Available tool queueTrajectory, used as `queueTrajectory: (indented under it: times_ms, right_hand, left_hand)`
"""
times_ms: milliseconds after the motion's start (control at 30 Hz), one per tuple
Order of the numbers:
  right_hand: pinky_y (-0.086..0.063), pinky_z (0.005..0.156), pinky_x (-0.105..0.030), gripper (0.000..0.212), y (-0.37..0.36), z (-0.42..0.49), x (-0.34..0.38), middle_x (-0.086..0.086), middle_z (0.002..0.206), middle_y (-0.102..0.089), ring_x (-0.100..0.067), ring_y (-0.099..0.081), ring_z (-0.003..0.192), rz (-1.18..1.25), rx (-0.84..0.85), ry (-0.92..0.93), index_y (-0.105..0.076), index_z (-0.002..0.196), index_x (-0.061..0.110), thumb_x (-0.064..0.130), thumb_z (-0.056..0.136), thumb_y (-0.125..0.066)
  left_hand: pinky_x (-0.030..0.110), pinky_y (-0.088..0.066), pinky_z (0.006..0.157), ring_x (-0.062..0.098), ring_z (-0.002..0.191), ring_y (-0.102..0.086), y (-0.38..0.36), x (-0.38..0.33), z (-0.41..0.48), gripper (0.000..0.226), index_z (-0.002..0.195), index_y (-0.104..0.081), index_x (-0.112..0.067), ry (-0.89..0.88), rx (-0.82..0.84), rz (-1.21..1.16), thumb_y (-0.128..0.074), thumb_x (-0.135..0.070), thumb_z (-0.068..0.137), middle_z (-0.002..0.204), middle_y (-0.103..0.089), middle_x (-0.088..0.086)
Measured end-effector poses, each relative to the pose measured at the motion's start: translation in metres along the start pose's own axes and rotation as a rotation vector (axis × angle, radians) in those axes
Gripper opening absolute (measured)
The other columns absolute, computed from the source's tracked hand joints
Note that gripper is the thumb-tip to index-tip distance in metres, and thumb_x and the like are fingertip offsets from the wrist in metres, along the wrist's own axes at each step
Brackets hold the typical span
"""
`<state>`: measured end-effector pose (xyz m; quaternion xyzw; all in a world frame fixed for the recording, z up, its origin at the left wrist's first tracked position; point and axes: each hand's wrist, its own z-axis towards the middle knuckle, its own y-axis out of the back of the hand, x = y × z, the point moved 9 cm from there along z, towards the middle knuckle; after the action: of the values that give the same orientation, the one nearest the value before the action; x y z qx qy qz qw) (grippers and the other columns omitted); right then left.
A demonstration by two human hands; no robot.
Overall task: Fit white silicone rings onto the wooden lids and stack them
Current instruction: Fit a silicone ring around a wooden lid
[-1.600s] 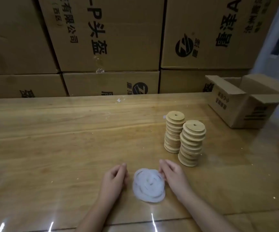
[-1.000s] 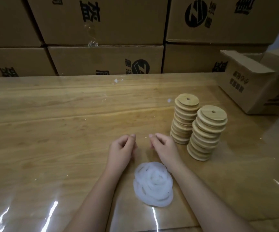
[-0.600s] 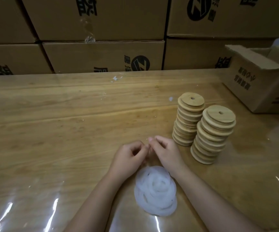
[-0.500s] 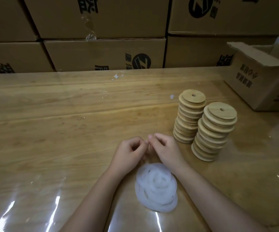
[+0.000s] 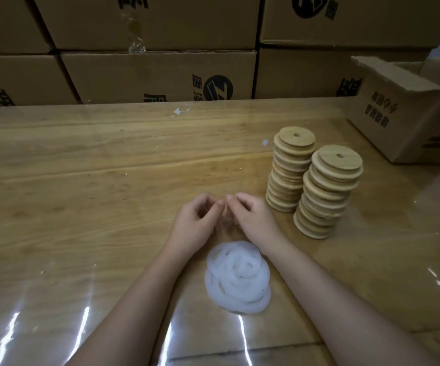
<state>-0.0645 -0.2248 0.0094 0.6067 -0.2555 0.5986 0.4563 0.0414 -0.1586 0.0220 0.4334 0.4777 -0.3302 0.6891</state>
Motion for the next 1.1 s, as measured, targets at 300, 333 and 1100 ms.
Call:
queueTrajectory:
  times_ms: [300,333,1100]
  right_hand:
    - [-0.032,0.052,-0.028,0.040,0.001,0.000,0.004,0.009,0.045,-0.048,-0.006,-0.042,0.046,0.044,0.009,-0.005,-0.050,0.051,0.026,0.028,0.091,-0.047]
    - [-0.033,0.052,-0.029,0.039,0.001,0.001,0.004,0.009,0.046,-0.049,-0.006,-0.043,0.046,0.039,0.010,-0.003,-0.051,0.052,0.026,0.030,0.090,-0.047]
    - [-0.037,0.058,-0.028,0.041,-0.003,-0.001,0.005,0.012,0.046,-0.050,-0.003,-0.044,0.048,0.004,0.032,-0.004,-0.052,0.052,0.028,0.023,0.092,-0.049]
  left_hand:
    - [0.017,-0.041,0.050,0.001,0.051,-0.049,-0.017,-0.043,0.045,0.025,0.086,-0.063,-0.002,0.123,-0.100,-0.038,-0.058,-0.026,0.091,0.070,-0.059,-0.001]
    - [0.021,-0.041,0.056,0.003,0.057,-0.050,-0.021,-0.053,0.052,0.028,0.086,-0.063,-0.003,0.110,-0.120,-0.023,-0.058,-0.030,0.090,0.072,-0.061,0.000]
    - [0.020,-0.052,0.060,0.007,0.073,-0.061,-0.050,-0.074,0.082,0.032,0.099,-0.059,-0.015,0.331,0.037,-0.238,-0.070,-0.038,0.080,0.086,-0.063,-0.003]
